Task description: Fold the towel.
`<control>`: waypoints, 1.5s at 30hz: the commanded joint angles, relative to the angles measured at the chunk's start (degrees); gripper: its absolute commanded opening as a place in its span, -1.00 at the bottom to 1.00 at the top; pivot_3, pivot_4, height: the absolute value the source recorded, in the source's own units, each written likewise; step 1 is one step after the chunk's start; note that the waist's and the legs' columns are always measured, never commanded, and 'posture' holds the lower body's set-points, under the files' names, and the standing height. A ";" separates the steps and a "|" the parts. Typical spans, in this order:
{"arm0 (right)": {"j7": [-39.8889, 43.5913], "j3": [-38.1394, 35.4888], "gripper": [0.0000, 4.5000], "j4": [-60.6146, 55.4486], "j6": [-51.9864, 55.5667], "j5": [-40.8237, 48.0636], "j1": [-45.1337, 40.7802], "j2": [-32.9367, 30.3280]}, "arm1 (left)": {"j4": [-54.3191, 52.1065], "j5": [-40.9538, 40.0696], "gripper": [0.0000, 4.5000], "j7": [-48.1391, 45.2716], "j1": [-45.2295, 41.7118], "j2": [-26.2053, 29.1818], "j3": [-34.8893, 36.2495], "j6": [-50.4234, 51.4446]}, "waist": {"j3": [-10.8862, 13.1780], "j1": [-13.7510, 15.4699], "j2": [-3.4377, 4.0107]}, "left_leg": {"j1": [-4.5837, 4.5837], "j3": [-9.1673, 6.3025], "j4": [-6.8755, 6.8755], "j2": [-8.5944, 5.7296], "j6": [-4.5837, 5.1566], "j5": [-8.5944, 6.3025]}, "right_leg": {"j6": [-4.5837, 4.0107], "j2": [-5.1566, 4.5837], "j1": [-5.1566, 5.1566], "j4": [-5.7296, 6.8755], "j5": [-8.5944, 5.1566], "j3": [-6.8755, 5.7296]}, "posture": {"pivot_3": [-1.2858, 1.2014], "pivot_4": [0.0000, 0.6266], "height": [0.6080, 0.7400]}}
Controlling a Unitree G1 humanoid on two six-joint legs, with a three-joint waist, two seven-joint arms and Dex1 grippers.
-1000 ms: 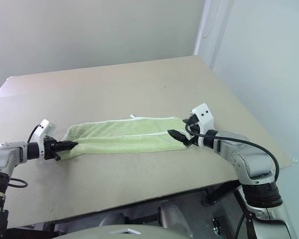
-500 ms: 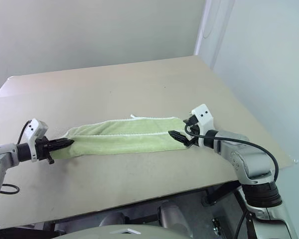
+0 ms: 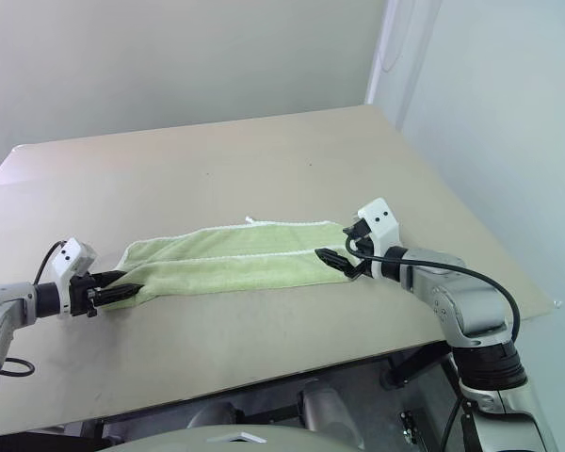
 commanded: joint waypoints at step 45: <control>6.27 2.86 -0.45 11.48 -1.13 -3.84 -4.38 -0.26 | 2.61 -2.44 -1.00 -2.01 -1.90 1.63 2.19 -3.72 | 0.02 -0.17 0.01 | -0.02 0.01 0.00 0.00 0.00 0.00 | 0.00 0.01 -0.01 -0.01 0.00 0.00 | 0.03 -1.00 1.00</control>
